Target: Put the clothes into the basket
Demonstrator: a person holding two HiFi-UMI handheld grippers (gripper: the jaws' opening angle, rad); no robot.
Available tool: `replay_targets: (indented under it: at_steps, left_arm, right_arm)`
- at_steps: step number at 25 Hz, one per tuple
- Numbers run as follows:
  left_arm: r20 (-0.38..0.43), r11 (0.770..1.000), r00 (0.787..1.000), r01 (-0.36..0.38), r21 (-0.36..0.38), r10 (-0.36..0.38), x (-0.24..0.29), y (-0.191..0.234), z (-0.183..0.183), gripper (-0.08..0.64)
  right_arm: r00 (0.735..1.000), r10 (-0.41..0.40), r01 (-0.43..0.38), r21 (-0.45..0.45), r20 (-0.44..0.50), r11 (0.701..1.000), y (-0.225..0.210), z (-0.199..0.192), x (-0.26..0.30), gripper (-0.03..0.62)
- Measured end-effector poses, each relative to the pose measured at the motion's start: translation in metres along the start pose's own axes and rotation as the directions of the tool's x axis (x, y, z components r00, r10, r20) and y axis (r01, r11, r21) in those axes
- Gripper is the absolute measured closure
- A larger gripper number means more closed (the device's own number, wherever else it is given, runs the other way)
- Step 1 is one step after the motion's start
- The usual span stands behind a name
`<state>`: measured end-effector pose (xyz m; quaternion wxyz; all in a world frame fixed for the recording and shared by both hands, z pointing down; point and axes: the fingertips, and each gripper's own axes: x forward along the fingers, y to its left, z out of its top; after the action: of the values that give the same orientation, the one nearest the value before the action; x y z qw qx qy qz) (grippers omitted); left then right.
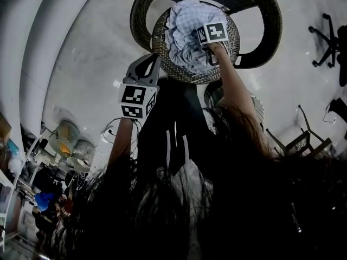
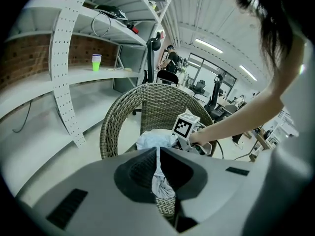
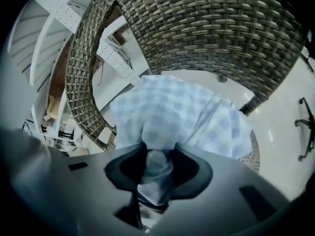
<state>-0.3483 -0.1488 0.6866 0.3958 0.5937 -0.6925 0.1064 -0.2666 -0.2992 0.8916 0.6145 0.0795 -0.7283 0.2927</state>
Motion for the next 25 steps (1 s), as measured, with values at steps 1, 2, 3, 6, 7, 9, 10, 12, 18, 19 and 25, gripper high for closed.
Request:
replay_targets:
  at_steps: [1, 2, 3, 6, 7, 9, 10, 12, 18, 19, 25]
  left_arm:
    - [0.005, 1.000, 1.000, 0.000, 0.006, 0.000, -0.003, -0.001, 0.003, 0.538]
    - [0.011, 1.000, 1.000, -0.001, 0.011, 0.001, -0.007, -0.001, 0.006, 0.537]
    - [0.017, 1.000, 1.000, -0.004, 0.015, 0.003, -0.012, -0.002, 0.009, 0.537]
    - [0.045, 1.000, 0.999, -0.009, 0.022, 0.008, -0.027, -0.002, 0.016, 0.537]
    - [0.056, 1.000, 0.998, -0.008, 0.022, 0.007, -0.033, -0.002, 0.018, 0.538]
    - [0.078, 1.000, 0.997, -0.006, 0.021, 0.004, -0.044, -0.004, 0.022, 0.538]
    - [0.088, 1.000, 0.996, -0.006, 0.021, 0.004, -0.051, -0.005, 0.025, 0.537]
    - [0.107, 1.000, 0.994, -0.008, 0.023, 0.006, -0.064, -0.009, 0.029, 0.538]
    - [0.164, 1.000, 0.986, 0.000, 0.011, -0.002, -0.100, -0.031, 0.038, 0.537]
    - [0.170, 1.000, 0.985, 0.005, 0.014, -0.007, -0.106, -0.034, 0.039, 0.538]
    - [0.205, 0.999, 0.978, 0.024, 0.034, -0.030, -0.149, -0.049, 0.044, 0.537]
  right_arm:
    - [1.000, 0.002, -0.002, -0.004, 0.008, 1.000, 0.002, -0.001, -0.006, 0.464]
    - [1.000, 0.008, -0.008, -0.011, 0.022, 1.000, 0.005, -0.001, -0.013, 0.470]
    - [0.999, 0.017, -0.017, -0.018, 0.038, 1.000, 0.009, -0.002, -0.021, 0.475]
    - [0.993, 0.073, -0.072, -0.019, 0.098, 0.997, 0.025, -0.003, -0.045, 0.482]
    - [0.988, 0.094, -0.093, -0.011, 0.122, 0.996, 0.031, -0.002, -0.055, 0.483]
    - [0.976, 0.125, -0.130, 0.017, 0.176, 0.991, 0.041, -0.001, -0.076, 0.484]
    - [0.969, 0.141, -0.151, 0.036, 0.205, 0.988, 0.047, 0.001, -0.088, 0.485]
    - [0.947, 0.176, -0.203, 0.076, 0.270, 0.976, 0.059, 0.004, -0.113, 0.485]
    - [0.860, 0.223, -0.306, 0.113, 0.459, 0.945, 0.089, 0.009, -0.193, 0.486]
    - [0.846, 0.227, -0.316, 0.111, 0.482, 0.942, 0.094, 0.009, -0.206, 0.486]
    - [0.769, 0.245, -0.370, 0.099, 0.590, 0.924, 0.131, 0.002, -0.282, 0.486]
